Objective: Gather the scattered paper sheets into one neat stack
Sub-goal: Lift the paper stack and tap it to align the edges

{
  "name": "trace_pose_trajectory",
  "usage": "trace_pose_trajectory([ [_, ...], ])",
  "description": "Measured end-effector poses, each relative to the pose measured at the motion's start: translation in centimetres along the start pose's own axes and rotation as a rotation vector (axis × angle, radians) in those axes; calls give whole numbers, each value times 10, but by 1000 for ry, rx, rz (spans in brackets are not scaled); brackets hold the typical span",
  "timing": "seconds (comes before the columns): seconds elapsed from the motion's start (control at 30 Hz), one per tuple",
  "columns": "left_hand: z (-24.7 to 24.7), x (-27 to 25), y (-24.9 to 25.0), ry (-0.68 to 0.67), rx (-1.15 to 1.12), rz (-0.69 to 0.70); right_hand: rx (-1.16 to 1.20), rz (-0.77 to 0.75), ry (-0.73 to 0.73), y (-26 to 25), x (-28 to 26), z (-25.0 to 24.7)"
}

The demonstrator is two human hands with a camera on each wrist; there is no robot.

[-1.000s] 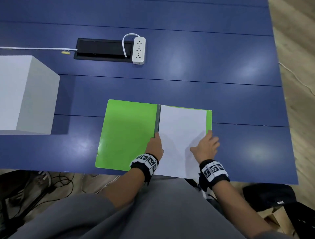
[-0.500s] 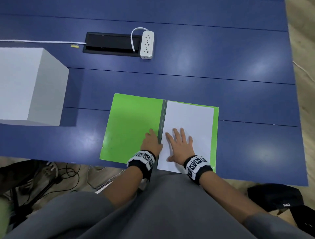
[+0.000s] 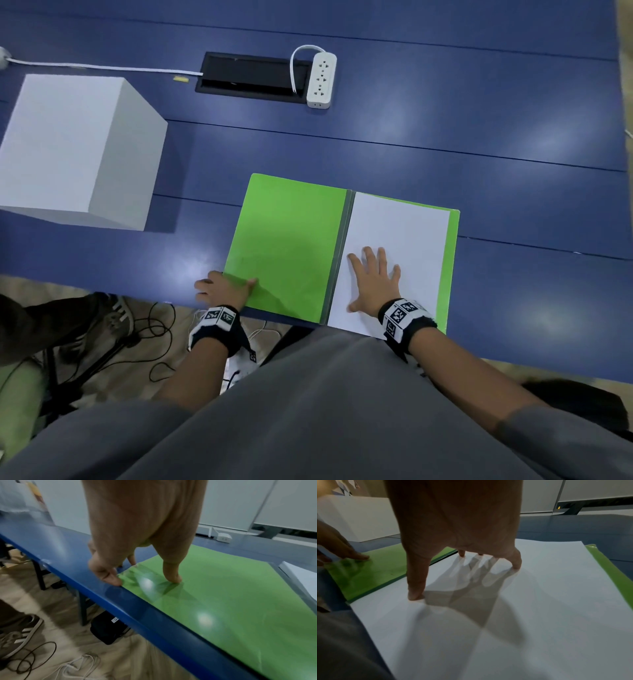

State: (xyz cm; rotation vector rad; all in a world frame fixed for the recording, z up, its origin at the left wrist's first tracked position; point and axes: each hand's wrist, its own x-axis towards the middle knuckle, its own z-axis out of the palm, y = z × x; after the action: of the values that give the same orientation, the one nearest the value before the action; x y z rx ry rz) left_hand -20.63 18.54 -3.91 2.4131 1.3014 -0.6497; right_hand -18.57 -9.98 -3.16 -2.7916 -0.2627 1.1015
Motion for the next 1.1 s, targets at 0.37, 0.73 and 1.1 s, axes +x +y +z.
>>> trace_pose_trajectory([
  [0.37,-80,-10,-3,-96,-179,400,34,15,24,1,0,0],
  [0.73,-82,-181,99,-770,-151,977,110,-11,4,16,-3,-9],
  [1.1,54,-233,160,-871,108,887,1490,276,617,130,-34,-34],
])
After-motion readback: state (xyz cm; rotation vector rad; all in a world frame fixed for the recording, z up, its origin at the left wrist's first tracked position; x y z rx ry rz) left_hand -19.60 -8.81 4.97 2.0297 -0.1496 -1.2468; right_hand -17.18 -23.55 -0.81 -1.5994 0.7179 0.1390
